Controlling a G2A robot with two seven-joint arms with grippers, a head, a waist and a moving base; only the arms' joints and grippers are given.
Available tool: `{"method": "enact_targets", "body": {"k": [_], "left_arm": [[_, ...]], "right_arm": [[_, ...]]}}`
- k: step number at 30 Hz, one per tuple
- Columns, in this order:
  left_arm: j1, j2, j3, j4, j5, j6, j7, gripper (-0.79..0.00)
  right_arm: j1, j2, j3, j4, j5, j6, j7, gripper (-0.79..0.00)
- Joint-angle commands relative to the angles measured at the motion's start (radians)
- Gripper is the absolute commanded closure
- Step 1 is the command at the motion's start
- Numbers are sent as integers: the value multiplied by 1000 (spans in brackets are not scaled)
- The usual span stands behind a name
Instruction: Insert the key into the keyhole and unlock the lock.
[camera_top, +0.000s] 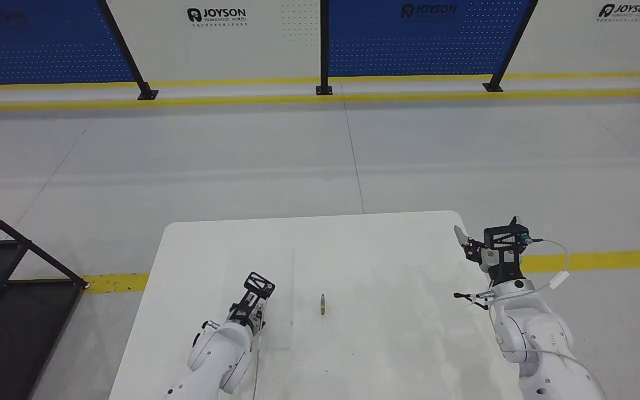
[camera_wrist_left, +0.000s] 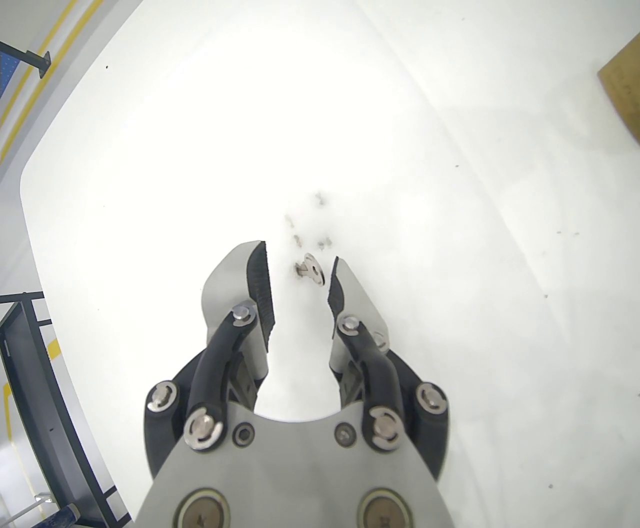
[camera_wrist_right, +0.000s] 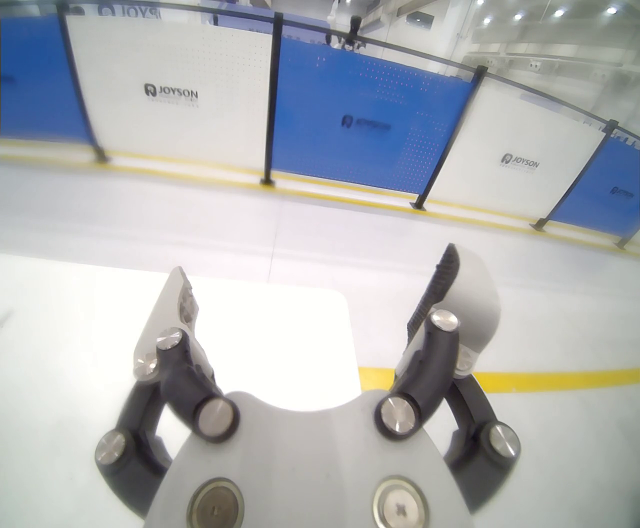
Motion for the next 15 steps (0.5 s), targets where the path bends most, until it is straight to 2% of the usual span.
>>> {"method": "enact_targets", "body": {"k": [1,9,10,11,15], "left_arm": [[-1,-1,0,1,0,2,0,-252],[1,-3,-6,-12,9,0,0,-175],[2,-3,-7,-13,10,-1,0,-157],[3,-3,-9,-14,13,0,0,-74],[3,-4,-11,-10,16,-5,0,-43]], "right_arm": [[0,0,0,0,0,0,0,-785],[0,0,0,0,0,0,0,-785],[0,0,0,0,0,0,0,-785],[0,0,0,0,0,0,0,-785],[0,0,0,0,0,0,0,-785]]}}
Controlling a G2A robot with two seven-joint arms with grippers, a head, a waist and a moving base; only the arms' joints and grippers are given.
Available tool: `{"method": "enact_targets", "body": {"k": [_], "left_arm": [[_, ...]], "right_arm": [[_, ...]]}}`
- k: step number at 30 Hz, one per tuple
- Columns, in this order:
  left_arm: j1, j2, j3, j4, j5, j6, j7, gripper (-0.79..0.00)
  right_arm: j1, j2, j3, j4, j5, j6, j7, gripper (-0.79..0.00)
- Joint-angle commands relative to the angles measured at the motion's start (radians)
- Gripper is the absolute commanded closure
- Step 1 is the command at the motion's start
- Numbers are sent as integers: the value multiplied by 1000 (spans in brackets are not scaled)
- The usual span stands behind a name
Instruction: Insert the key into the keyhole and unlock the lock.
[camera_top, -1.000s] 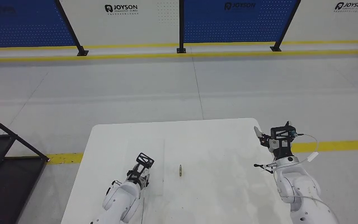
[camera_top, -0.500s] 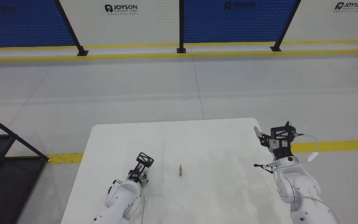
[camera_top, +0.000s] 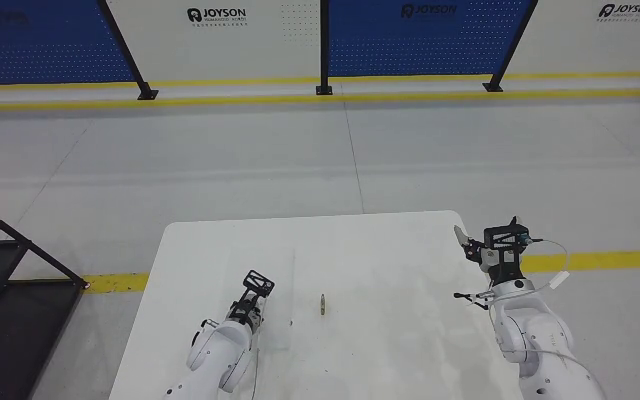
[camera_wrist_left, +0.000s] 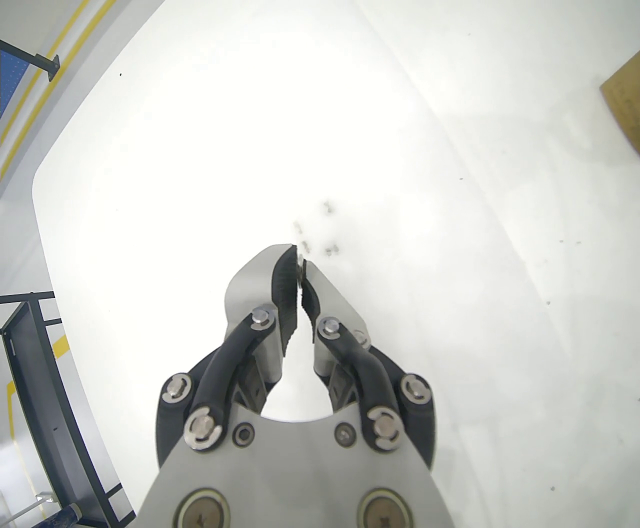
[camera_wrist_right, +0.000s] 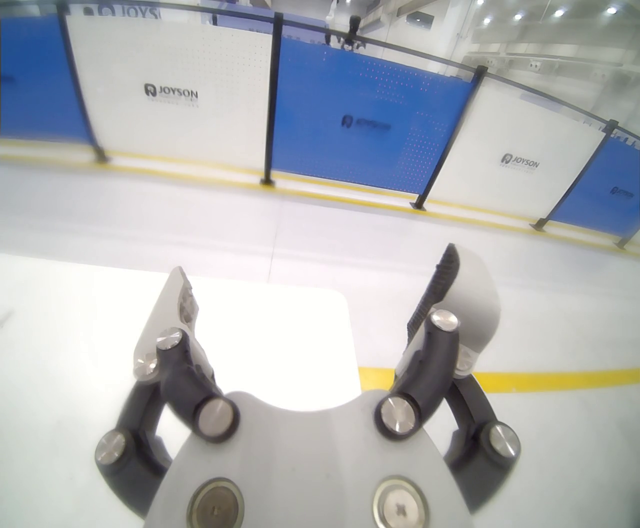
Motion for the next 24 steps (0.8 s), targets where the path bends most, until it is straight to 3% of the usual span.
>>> {"method": "enact_targets", "body": {"k": [1,4,10,16,24], "left_arm": [[-1,-1,-1,2,1,-1,-1,-37],[-4,-2,-1,6,0,-3,-2,0],[3,-3,-6,-5,-5,-10,2,0],[57,4,-51,-99,-37,-34,41,0],[196,24,-192,-248,-183,-162,283,0]], "right_arm": [[0,0,0,0,0,0,0,-785],[0,0,0,0,0,0,0,-785],[0,0,0,0,0,0,0,-785],[0,0,0,0,0,0,0,-785],[0,0,0,0,0,0,0,-785]]}}
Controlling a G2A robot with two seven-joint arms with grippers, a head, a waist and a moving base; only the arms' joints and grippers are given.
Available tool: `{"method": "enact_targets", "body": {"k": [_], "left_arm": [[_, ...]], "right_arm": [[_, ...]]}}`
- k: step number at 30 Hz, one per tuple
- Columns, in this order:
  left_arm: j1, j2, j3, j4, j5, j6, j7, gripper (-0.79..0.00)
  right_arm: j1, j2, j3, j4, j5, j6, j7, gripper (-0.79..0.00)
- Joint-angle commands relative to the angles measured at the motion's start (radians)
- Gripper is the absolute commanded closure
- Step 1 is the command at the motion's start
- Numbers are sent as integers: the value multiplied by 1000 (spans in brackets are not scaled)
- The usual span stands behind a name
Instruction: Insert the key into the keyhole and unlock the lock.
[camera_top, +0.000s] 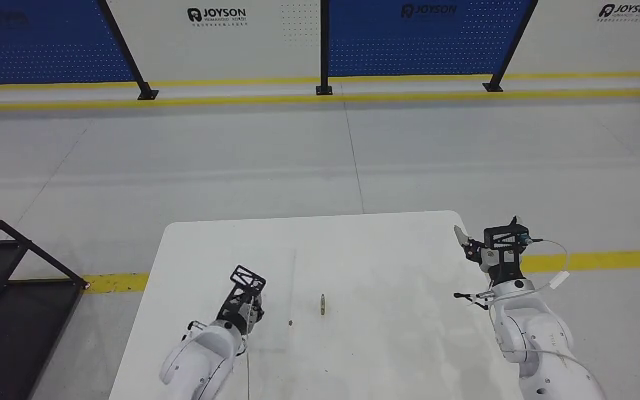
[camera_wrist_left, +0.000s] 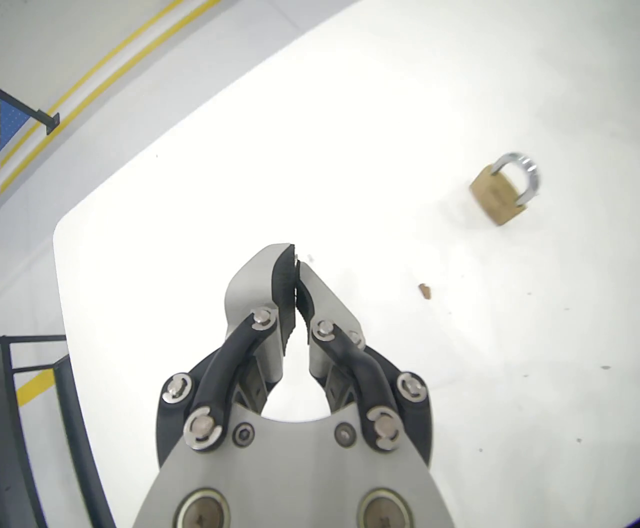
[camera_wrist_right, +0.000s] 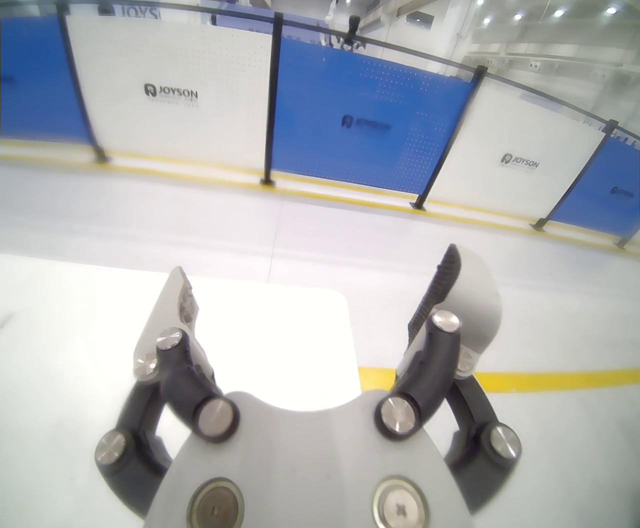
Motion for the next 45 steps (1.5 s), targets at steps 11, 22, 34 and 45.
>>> {"method": "enact_targets", "body": {"k": [11,22,34,45], "left_arm": [[39,26,-245,116,-389,-461,599,0],[-48,34,-278,264,-480,-680,745,0],[-48,34,-278,264,-480,-680,745,0],[-48,34,-278,264,-480,-680,745,0]], "right_arm": [[-2,-1,-2,-18,-33,26,26,-785],[-171,-22,-287,-73,-309,73,76,-785],[11,-92,-660,200,-257,-19,113,-785],[178,-166,-794,406,-89,74,69,-514]]}}
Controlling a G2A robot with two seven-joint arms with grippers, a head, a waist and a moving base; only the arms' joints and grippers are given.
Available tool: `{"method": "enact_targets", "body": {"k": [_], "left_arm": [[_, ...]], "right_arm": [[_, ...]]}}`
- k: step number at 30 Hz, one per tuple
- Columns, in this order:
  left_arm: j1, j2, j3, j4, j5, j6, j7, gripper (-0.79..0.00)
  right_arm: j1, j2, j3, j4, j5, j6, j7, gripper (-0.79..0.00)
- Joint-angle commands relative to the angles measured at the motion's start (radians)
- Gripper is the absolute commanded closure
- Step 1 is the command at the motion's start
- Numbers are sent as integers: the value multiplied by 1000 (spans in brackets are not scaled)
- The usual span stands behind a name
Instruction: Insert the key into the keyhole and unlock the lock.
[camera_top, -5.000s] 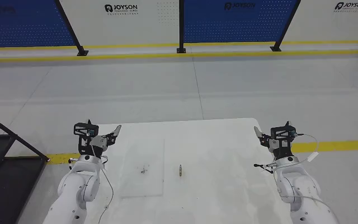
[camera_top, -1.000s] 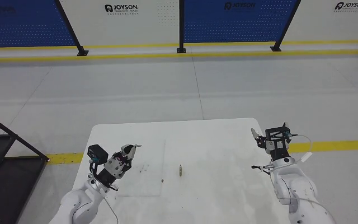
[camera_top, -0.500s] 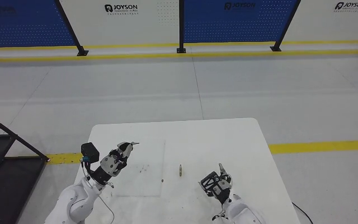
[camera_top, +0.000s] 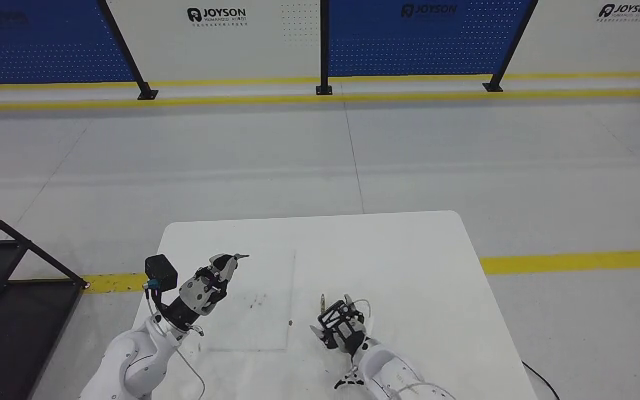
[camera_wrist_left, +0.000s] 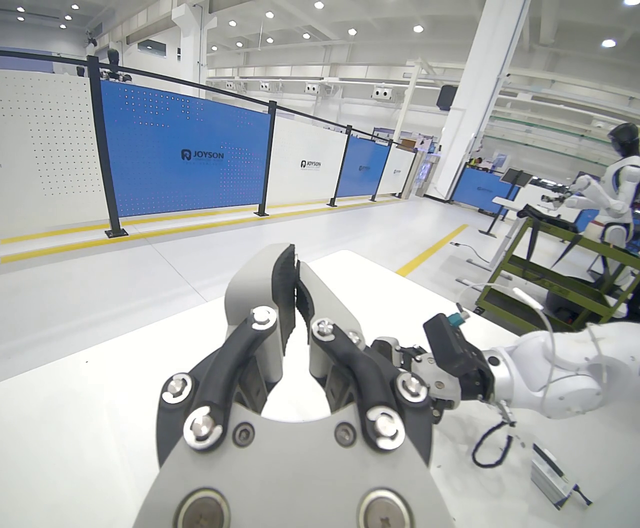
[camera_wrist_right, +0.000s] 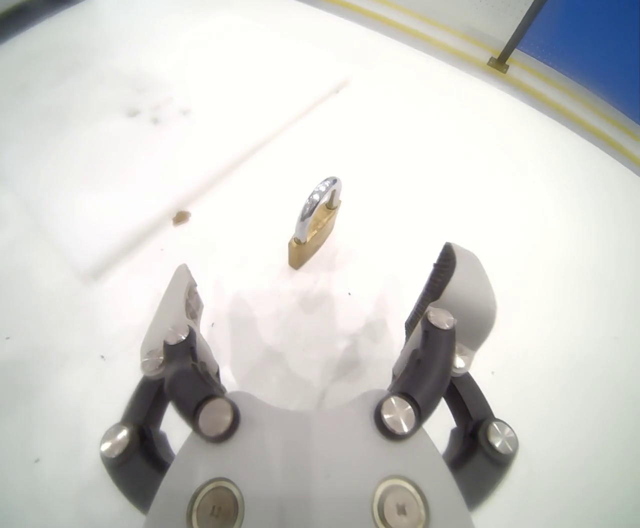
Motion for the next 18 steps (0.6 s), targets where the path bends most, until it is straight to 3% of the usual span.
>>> {"method": "enact_targets", "body": {"k": [1,5,18], "left_arm": [[0,0,0,0,0,0,0,0],[0,0,0,0,0,0,0,0],[0,0,0,0,0,0,0,0]], "right_arm": [[13,-7,-11,21,13,10,-14,-502],[32,-21,-33,52,23,31,-28,-397],[79,-56,-70,120,49,91,-51,-280]]}}
